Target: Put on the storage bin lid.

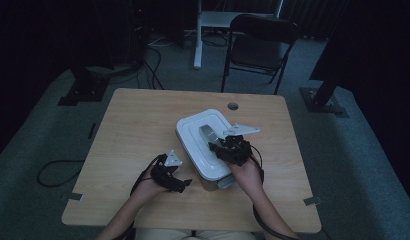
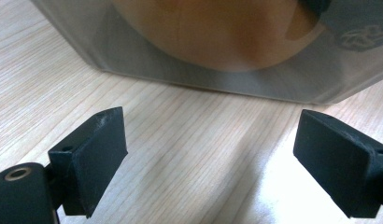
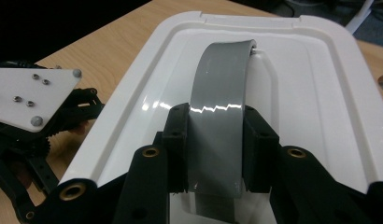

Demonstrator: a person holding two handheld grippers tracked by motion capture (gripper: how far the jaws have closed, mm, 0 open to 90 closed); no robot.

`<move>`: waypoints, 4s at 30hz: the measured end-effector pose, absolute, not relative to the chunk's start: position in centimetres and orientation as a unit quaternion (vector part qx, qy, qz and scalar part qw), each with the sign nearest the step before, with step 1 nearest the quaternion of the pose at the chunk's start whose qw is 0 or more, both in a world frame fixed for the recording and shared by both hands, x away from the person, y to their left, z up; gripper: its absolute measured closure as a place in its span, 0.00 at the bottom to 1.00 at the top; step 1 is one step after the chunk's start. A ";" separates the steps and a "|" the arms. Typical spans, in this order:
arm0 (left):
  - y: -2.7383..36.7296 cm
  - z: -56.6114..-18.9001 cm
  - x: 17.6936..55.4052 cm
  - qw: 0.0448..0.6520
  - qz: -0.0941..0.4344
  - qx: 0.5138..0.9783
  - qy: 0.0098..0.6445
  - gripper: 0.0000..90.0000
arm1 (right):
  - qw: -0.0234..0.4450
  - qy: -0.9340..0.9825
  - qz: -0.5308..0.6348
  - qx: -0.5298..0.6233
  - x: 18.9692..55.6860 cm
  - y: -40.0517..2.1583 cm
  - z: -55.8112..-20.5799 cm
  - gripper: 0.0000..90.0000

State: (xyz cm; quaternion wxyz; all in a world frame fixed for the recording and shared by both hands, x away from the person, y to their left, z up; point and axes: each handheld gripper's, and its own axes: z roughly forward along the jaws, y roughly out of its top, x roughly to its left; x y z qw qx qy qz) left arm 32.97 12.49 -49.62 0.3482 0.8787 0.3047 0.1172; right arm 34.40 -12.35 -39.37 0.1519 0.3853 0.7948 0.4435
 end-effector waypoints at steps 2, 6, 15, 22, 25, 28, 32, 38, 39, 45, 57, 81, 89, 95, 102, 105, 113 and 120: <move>12.5 -49.7 33.0 0.350 0.115 0.878 0.306 0.12 | 0.146 0.796 0.442 0.387 34.6 -12.4 -39.4 0.75; 12.5 -49.7 32.9 0.350 0.115 0.878 0.306 0.11 | 0.134 0.801 0.440 0.383 34.7 -12.4 -39.3 0.75; 12.5 -49.7 32.9 0.353 0.114 0.876 0.308 0.12 | 0.131 0.806 0.435 0.379 34.5 -12.2 -39.4 0.75; 12.4 -49.8 33.1 0.351 0.114 0.877 0.309 0.11 | 0.122 0.808 0.436 0.376 34.5 -12.5 -40.0 0.73; 12.4 -49.7 33.2 0.352 0.115 0.875 0.311 0.11 | 0.120 0.811 0.435 0.373 34.5 -12.3 -40.0 0.71; 12.6 -49.6 33.2 0.353 0.116 0.875 0.311 0.12 | 0.106 0.815 0.439 0.363 34.6 -12.5 -39.9 0.56; 12.6 -49.5 33.3 0.354 0.115 0.873 0.314 0.12 | 0.105 0.809 0.451 0.362 34.1 -13.0 -39.5 0.46; 12.7 -49.4 33.5 0.353 0.117 0.873 0.316 0.12 | 0.157 0.767 0.480 0.397 34.7 -16.7 -38.2 0.13; 12.7 -49.4 33.5 0.353 0.118 0.873 0.316 0.11 | 0.166 0.760 0.482 0.402 34.8 -17.2 -38.2 0.13; 12.6 -49.4 33.7 0.355 0.117 0.871 0.320 0.12 | 0.189 0.742 0.497 0.408 36.3 -20.3 -38.5 0.13; 12.5 -49.4 34.0 0.360 0.115 0.868 0.321 0.12 | 0.241 0.724 0.457 0.457 39.2 -23.6 -42.5 0.13; 12.3 -48.7 35.5 0.367 0.114 0.864 0.326 0.11 | 0.201 0.735 0.416 0.496 39.5 -23.7 -50.2 0.13; 12.2 -48.5 35.7 0.361 0.120 0.866 0.325 0.12 | 0.192 0.741 0.425 0.482 38.6 -23.0 -50.6 0.16; 12.8 -48.4 35.8 0.354 0.123 0.868 0.325 0.11 | 0.177 0.745 0.434 0.475 37.7 -22.7 -50.8 0.18; 14.1 -48.4 35.7 0.354 0.127 0.863 0.338 0.11 | 0.162 0.756 0.440 0.456 36.3 -21.6 -50.8 0.18; 14.7 -48.4 35.7 0.353 0.128 0.862 0.342 0.12 | 0.156 0.758 0.446 0.449 35.5 -20.9 -50.8 0.18; 15.7 -48.2 35.6 0.346 0.135 0.862 0.346 0.12 | 0.162 0.756 0.451 0.447 33.5 -19.7 -50.7 0.19; 16.7 -48.4 35.5 0.344 0.140 0.859 0.354 0.11 | 0.148 0.764 0.457 0.431 32.4 -18.9 -50.6 0.19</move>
